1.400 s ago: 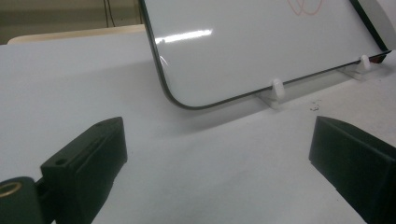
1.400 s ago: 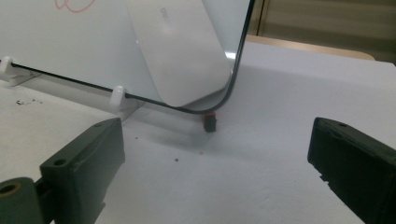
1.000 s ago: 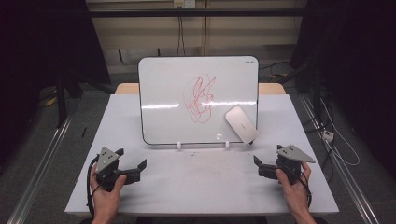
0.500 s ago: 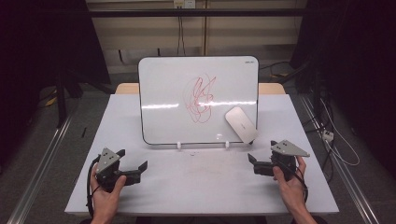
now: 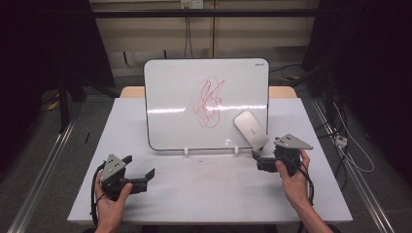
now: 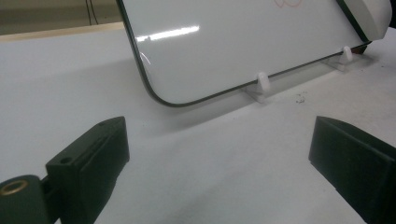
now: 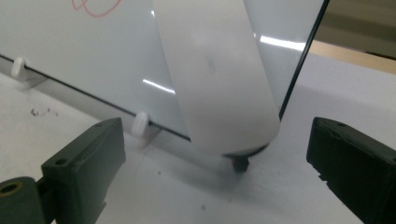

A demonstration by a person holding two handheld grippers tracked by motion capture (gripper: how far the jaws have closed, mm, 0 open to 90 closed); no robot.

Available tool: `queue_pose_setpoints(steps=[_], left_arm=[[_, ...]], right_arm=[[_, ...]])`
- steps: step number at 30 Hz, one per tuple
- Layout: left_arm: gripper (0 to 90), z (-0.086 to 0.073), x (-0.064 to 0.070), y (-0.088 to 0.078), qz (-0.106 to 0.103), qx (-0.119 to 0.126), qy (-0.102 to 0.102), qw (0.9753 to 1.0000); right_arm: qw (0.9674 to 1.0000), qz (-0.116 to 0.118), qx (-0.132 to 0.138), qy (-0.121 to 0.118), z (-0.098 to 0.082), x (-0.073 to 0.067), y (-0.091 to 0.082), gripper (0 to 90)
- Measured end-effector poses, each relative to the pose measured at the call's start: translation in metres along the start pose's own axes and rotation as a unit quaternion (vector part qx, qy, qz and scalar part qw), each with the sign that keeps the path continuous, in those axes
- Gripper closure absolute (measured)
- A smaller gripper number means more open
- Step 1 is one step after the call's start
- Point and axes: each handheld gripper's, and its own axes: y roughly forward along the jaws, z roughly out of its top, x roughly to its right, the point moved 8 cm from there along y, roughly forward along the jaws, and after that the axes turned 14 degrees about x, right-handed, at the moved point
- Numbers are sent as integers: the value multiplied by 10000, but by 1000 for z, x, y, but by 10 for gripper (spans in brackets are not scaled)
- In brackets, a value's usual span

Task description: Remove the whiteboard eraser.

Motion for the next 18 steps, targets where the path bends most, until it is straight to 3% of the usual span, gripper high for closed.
queue_pose_setpoints(steps=[3, 5, 8, 13, 18], left_arm=[[50, -1, -1, 1, 12, -38, 0, 10000], [49, -2, -1, 1, 22, -37, -42, 10000], [50, -2, -3, 0, 81, -47, 5, 10000], [49, -4, -4, 2, 93, -106, -22, 9999], [50, -5, -3, 3, 19, -124, 25, 9999]], right_arm=[[9998, -11, -103, -143, 6, -3, 7, 42], [9990, -155, -80, -409, 11, -4, 12, 58], [9985, -101, -79, -526, 14, -6, 18, 56], [9983, 23, 9, -590, 22, -6, 27, 51], [9982, 22, -69, -591, 27, -3, 36, 64]])
